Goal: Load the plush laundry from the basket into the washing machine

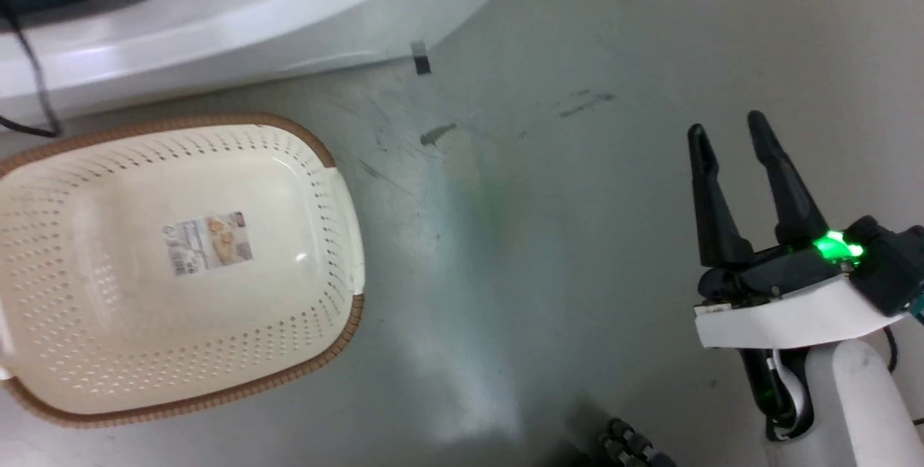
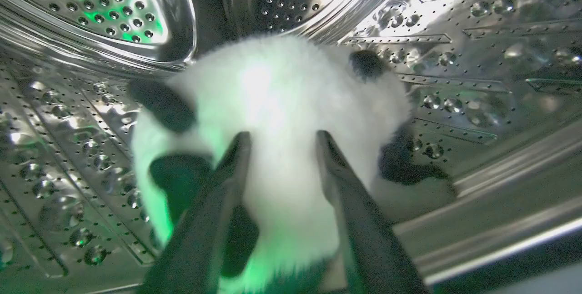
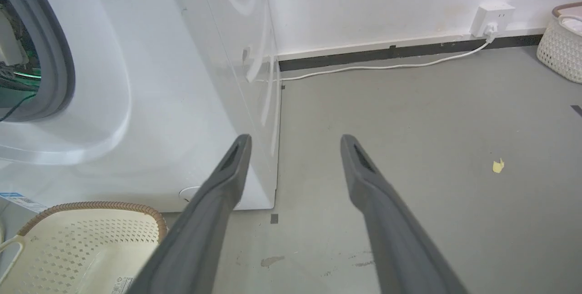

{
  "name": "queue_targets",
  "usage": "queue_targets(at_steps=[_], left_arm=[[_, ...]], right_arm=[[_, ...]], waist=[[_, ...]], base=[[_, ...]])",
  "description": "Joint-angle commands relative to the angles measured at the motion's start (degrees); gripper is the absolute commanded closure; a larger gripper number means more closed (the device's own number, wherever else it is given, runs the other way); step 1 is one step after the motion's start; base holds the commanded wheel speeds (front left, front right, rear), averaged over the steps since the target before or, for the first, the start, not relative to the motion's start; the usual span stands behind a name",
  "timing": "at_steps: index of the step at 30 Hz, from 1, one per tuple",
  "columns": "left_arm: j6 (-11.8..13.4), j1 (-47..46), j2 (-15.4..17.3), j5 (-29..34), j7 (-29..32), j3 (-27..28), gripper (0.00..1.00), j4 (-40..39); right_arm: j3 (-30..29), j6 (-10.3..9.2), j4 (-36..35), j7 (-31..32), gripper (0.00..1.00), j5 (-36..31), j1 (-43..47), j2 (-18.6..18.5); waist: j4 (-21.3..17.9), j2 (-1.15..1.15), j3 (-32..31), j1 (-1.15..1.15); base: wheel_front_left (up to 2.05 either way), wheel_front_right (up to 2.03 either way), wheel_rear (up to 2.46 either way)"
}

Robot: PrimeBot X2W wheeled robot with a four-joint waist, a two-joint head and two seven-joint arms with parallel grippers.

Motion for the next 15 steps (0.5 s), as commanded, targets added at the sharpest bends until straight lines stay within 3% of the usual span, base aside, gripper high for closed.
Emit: queue_targets(at_steps=[1,9,15], left_arm=[[-0.23,2.08,-0.61,-0.55,-1.48,-0.77,0.00,1.03],[-0.23,12.11,-5.42,-7.40,-14.44,0.36,0.00,3.33],[-0.07,24.14,-8.76,-9.61,-19.63,0.13,0.00,-1.32]], right_arm=[[-0.75,-0.05,-0.01,-0.25,0.00,-0.90,-0.65,0.07],[-3.53,-0.05,0.43,-0.25,0.00,-5.98,1.08,0.07],[-5.25,-0.05,1.20,-0.25,0.00,-9.64,4.65,0.07]], waist=[[1.59,0.00,-2.41,0.00],[6.59,0.00,-14.36,0.00],[11.09,0.00,-24.53,0.00]], base=[[0.00,0.00,0.00],[0.00,0.00,0.00],[0.00,0.00,0.00]])
